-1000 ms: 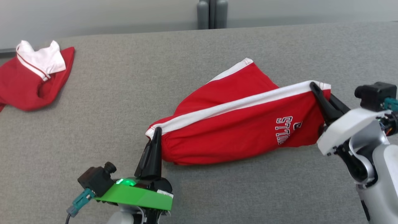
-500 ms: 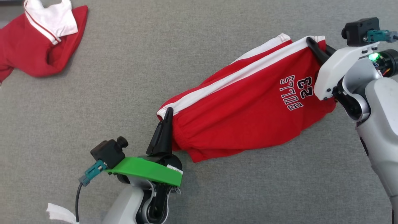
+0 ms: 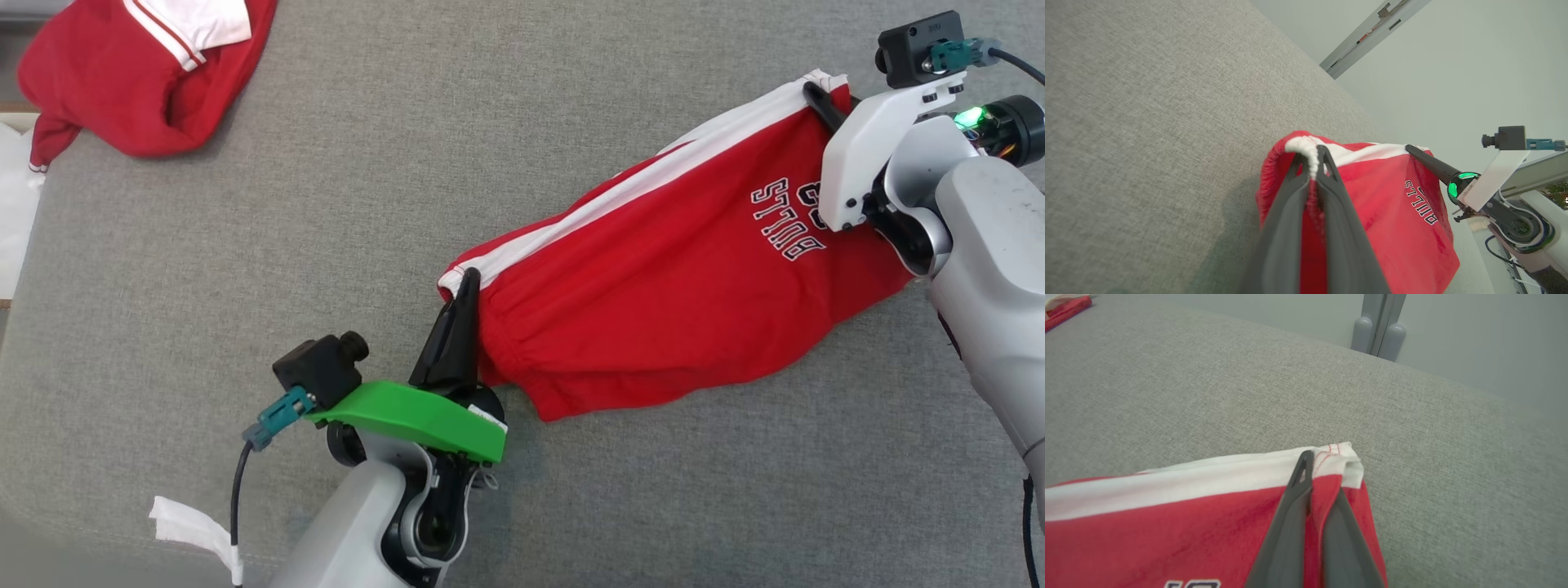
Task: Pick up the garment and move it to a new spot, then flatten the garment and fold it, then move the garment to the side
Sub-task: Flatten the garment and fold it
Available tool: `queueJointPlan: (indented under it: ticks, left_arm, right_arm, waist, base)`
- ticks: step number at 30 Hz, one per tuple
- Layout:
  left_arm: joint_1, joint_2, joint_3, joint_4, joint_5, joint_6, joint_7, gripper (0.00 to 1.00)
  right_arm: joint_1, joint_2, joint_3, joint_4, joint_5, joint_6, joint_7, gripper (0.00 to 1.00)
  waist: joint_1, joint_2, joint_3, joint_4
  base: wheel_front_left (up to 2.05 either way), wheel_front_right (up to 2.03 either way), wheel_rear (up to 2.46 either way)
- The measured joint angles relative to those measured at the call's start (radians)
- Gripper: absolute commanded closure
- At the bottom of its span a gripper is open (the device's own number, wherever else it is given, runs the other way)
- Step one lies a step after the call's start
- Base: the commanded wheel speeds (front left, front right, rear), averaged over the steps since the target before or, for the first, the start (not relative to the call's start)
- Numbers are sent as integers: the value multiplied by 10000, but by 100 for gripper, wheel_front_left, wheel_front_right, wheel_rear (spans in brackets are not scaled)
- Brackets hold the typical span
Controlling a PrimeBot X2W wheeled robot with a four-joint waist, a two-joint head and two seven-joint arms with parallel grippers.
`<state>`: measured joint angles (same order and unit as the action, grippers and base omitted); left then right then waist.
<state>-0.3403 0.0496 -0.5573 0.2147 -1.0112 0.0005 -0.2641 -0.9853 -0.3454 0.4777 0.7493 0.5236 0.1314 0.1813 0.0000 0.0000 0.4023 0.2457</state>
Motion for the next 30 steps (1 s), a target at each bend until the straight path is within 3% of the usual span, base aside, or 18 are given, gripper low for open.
queueJointPlan:
  ticks: [2,3,4,6,7,8,13,20,30]
  left_arm:
    - [-173,4,-209,259,-19,190,0,94]
    - [-271,2,-334,374,-23,261,0,86]
    - [-349,0,-437,470,-59,291,0,78]
    - [-499,-4,-700,717,-100,382,-2,57]
    - [-535,-4,-779,815,-100,399,0,33]
    - [-571,-6,-888,932,-117,418,-2,0]
    - [-626,-10,-997,1475,270,579,0,0]
    - [-304,88,-955,1843,932,485,0,0]
    - [770,1118,69,957,1931,907,0,0]
  right_arm:
    - [-147,31,222,357,130,0,-157,61]
    - [-197,35,359,520,165,0,-222,26]
    - [-230,44,477,633,203,0,-288,0]
    - [-278,111,759,884,376,0,-468,0]
    - [-282,138,878,953,445,0,-531,0]
    - [-283,159,1030,1028,543,0,-606,0]
    - [-273,29,1626,1225,1062,0,-924,0]
    - [39,-291,2376,1290,1837,0,-1285,0]
    - [599,-754,2926,1248,2784,0,-1833,0]
  waist:
    - [0,0,-4,16]
    - [0,0,-16,14]
    - [0,0,-31,10]
    - [0,0,-98,-12]
    - [0,0,-135,-23]
    - [0,0,-191,-37]
    - [0,0,-512,-94]
    - [0,0,-1089,-206]
    - [0,0,-1934,-440]
  base:
    - [0,0,0]
    - [0,0,0]
    - [0,0,0]
    - [0,0,0]
    - [0,0,0]
    - [0,0,0]
    - [0,0,0]
    - [0,0,0]
    - [0,0,0]
